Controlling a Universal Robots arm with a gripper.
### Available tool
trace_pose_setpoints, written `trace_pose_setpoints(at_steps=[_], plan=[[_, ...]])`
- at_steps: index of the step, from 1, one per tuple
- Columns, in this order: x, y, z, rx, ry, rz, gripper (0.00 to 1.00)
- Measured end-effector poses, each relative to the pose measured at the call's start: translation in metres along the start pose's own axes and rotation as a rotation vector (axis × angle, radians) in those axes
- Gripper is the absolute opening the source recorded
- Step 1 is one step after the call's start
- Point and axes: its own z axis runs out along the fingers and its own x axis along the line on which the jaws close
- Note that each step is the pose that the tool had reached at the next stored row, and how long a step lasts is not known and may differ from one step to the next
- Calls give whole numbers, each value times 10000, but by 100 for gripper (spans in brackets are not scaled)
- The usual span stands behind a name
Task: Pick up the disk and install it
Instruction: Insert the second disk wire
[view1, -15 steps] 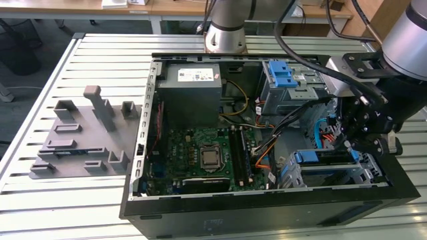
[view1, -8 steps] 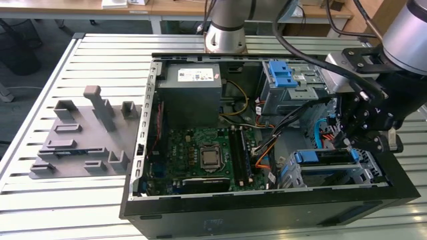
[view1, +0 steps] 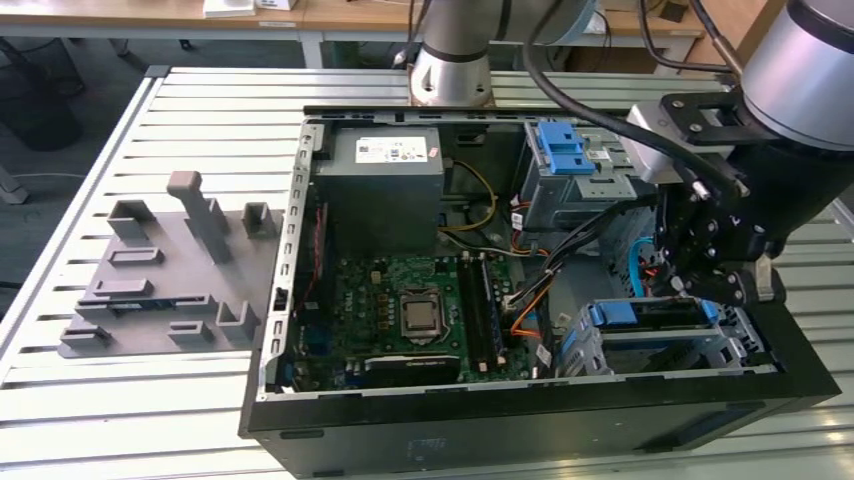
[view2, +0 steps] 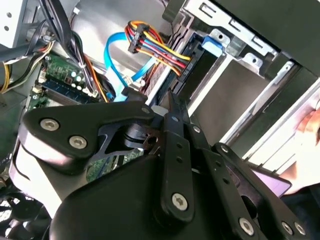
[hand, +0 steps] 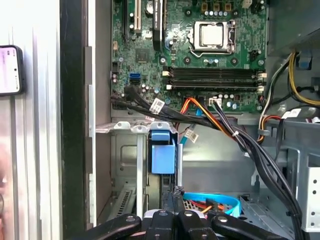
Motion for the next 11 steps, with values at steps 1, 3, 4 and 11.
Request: trace_pose_setpoints(at_steps=[1,3,4,11], plan=[[0,0,-20,0,1,-1,11],[0,-2,-71,0,-1,-1,11],[-1,-2,-97,0,0,0,11],[-2,17,-193,0,-3,1,11]])
